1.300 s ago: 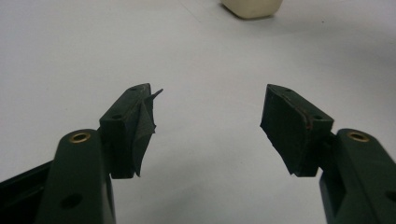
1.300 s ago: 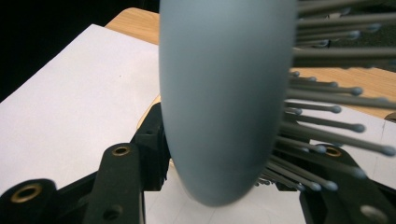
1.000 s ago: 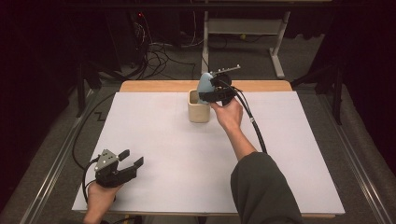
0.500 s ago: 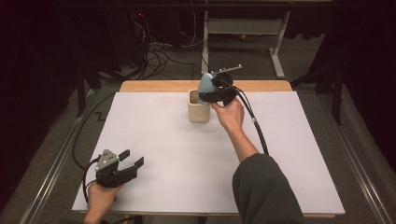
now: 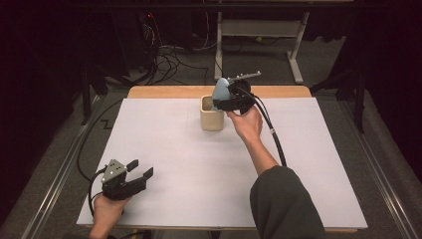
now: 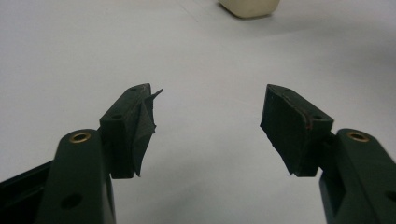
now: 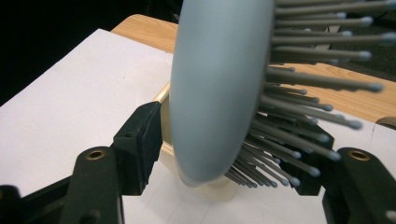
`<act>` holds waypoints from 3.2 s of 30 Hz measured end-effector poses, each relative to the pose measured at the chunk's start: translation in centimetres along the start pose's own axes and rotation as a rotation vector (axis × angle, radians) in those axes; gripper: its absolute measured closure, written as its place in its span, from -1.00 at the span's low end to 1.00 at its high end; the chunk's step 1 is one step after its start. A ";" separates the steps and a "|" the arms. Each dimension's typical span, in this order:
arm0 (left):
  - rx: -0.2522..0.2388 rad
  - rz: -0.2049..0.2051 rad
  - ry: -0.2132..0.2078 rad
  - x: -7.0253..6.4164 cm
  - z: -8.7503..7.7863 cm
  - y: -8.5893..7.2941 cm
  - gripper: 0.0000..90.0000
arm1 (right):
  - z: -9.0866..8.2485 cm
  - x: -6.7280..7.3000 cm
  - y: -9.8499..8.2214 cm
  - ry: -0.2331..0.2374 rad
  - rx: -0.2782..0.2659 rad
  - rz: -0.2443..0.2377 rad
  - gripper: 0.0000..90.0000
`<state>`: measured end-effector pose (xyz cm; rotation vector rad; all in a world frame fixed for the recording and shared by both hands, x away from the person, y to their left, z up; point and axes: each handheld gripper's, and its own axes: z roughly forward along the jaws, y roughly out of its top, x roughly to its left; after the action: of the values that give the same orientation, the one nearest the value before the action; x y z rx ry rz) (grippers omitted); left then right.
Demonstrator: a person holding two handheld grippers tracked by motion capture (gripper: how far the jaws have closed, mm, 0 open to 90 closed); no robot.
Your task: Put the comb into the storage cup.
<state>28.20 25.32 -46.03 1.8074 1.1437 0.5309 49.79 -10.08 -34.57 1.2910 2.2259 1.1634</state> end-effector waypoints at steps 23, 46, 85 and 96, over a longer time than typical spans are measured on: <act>-0.002 -0.002 -0.002 0.0 0.0 0.0 -0.21 | -1.0 0.2 -0.1 -0.010 0.005 -0.033 -0.22; 0.000 -0.003 -0.001 -0.1 0.1 0.0 -0.22 | -2.3 -0.4 -1.2 -0.017 -0.034 -0.049 -0.23; 0.008 -0.006 0.000 0.0 0.2 0.0 -0.22 | -5.1 -2.0 -3.4 -0.028 -0.042 -0.059 -0.25; 0.008 -0.011 0.001 0.1 0.2 0.0 -0.22 | -5.9 -2.4 -3.9 -0.023 -0.057 -0.044 -0.26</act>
<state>28.41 25.28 -46.16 1.8069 1.1570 0.5219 45.28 -16.01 -34.27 1.2214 2.1774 1.1809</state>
